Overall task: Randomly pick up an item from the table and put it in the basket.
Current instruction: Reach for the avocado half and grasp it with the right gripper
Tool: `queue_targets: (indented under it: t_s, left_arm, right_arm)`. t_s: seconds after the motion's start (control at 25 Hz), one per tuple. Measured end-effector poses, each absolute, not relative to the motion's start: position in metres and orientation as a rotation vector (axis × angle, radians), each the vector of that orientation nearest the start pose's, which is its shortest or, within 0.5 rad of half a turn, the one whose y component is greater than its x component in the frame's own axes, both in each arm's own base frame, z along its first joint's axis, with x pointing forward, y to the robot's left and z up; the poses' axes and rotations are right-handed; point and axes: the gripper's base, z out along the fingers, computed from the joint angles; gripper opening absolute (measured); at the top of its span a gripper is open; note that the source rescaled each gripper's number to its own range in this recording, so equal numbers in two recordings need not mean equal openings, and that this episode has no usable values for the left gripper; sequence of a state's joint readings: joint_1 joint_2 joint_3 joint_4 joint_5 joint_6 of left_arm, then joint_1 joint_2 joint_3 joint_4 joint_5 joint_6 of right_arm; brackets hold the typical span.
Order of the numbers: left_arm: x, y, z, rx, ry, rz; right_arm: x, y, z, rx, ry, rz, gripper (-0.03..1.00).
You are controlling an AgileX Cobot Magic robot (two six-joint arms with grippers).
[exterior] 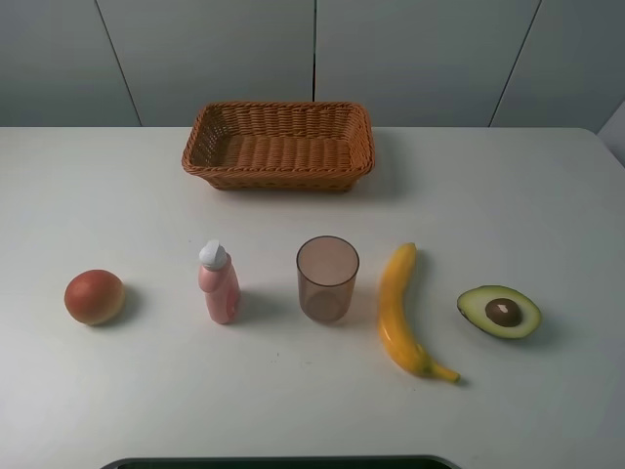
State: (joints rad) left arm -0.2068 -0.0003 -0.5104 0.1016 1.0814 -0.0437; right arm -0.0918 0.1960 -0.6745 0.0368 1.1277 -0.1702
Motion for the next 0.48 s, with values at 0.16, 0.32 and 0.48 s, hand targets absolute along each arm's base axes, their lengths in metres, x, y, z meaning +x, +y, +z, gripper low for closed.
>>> queue_targets:
  t_s: [0.16, 0.32, 0.48]
  left_arm:
    - [-0.005, 0.009, 0.279, 0.16, 2.044, -0.034]
    - [-0.005, 0.009, 0.279, 0.16, 2.044, -0.034]
    - [-0.005, 0.009, 0.279, 0.16, 2.044, -0.034]
  right_arm:
    - [0.041, -0.001, 0.355, -0.226, 2.224, -0.165, 1.0]
    - [0.09, -0.003, 0.375, -0.411, 2.32, -0.184, 1.0]
    - [0.144, 0.001, 0.363, -0.662, 2.439, -0.149, 1.0]
